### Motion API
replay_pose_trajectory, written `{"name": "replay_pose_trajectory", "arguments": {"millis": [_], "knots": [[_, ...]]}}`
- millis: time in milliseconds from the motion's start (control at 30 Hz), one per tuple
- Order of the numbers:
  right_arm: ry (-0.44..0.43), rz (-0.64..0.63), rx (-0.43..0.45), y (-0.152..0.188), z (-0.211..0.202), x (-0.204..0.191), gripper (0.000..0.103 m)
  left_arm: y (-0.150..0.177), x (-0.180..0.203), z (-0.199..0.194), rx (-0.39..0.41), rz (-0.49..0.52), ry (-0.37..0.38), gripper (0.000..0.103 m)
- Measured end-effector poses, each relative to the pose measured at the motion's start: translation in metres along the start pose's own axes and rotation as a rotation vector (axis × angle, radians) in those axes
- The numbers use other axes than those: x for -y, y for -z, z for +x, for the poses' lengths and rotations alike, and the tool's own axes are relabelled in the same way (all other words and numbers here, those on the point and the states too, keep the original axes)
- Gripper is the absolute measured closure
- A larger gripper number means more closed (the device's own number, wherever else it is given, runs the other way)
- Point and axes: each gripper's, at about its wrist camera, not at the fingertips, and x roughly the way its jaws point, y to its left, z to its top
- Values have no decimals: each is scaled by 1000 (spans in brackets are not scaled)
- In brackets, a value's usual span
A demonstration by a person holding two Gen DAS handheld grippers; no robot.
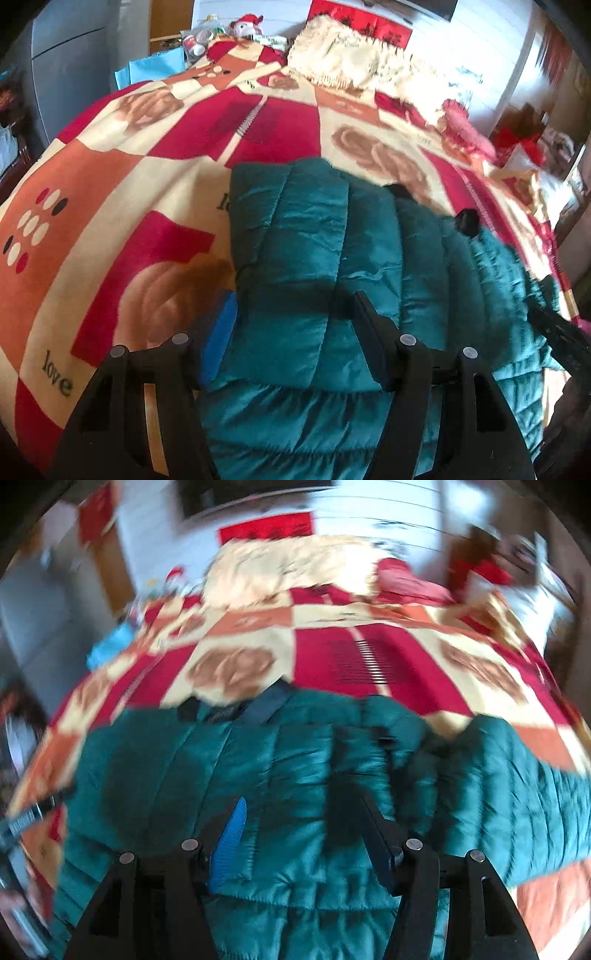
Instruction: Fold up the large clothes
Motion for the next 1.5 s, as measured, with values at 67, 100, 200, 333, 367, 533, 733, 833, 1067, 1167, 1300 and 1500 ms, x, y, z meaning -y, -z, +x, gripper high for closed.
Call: {"name": "replay_pose_trajectory", "arguments": {"millis": [67,100,200,333,367,533,733,833,1067,1167,1300,1500], "knots": [[48,-42,-16,0,22,-11,44,1,3,9,-1,21,-28,40],[64,-45,-26,1,33,-11,44,2,4,12,-1,30,-35,37],[92,-7,-50,4,62,-5,44,4,2,22,-9,45,-41,31],[112,0,-50,6,80,0,43,4,-1,31,-24,40,-36,30],[117,-8,-53,5,80,-1,43,4,-1,32,-25,39,-38,30],[101,19,-46,1,52,2,43,5,0,32,-20,41,-42,30],[37,-25,5,10,13,-13,42,7,1,32,-13,44,-49,30],[61,-56,-40,20,22,-21,42,7,1,32,-11,46,-50,30],[82,-31,-96,35,56,-14,42,6,-2,32,-15,33,-47,23],[84,-40,-101,33,51,-15,42,5,-2,25,-7,47,-59,23],[69,-26,-60,33,23,-9,41,8,-1,8,12,58,-49,23],[124,-14,-21,31,4,1,40,14,14,-19,57,92,-17,23]]}}
